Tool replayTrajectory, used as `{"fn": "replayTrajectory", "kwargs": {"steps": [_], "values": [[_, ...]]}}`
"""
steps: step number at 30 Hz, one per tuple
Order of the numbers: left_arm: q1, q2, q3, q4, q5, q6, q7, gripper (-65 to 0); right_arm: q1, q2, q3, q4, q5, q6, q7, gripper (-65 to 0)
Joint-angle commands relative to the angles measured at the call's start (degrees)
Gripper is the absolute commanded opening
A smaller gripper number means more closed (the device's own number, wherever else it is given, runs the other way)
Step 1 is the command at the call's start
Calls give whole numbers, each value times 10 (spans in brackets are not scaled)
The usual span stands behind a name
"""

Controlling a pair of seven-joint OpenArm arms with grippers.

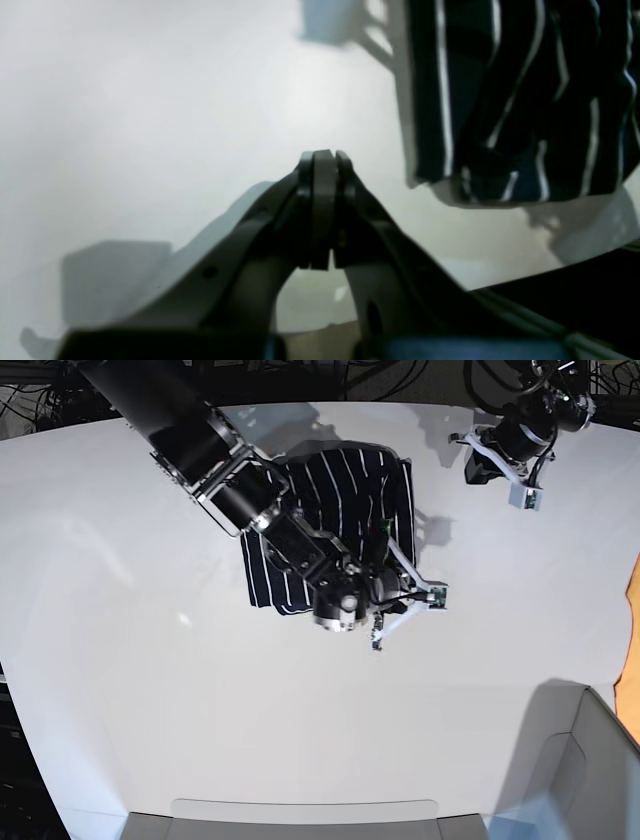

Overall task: Fold the T-shirt properly
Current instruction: 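Press and smooth the folded bundle with the right gripper, then withdraw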

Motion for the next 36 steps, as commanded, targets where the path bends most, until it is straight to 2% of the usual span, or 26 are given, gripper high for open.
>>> {"fn": "replayTrajectory", "kwargs": {"steps": [1, 4, 9, 13, 16, 19, 25, 28, 32, 34, 36], "values": [[1, 3, -1, 8, -9, -1, -8, -650, 21, -6, 5, 11, 3, -3, 29, -650], [1, 10, -1, 8, -9, -3, -8, -650, 22, -6, 5, 37, 6, -7, 68, -650], [1, 13, -1, 10, -9, -4, -9, -650, 10, 2, 7, 119, 6, -69, 78, -650], [-8, 13, 0, 20, -11, -6, -14, -650, -21, 46, 46, 227, 6, -104, 34, -650], [-38, 13, 12, 31, -11, -8, -14, -650, -53, 68, 124, 306, 4, -105, -19, -650], [-65, 10, 60, 41, -11, -31, -15, -650, -78, 110, 197, 356, 5, -103, -51, -650], [-104, 10, 178, 54, -8, -31, -16, -650, -135, 228, 284, 380, 6, -102, -75, -650], [-108, 8, 235, 53, -7, -31, -31, -650, -164, 256, 319, 380, 6, -102, -75, -650], [-107, -41, 319, 52, -6, -31, -38, -650, -198, 274, 330, 380, 6, -102, -75, -650], [-109, -84, 376, 51, -6, -31, -38, -650, -209, 274, 329, 373, 6, -102, -74, -650], [-109, -108, 410, 44, -6, -31, -39, -650, -217, 271, 317, 358, 6, -102, -72, -650]]}}
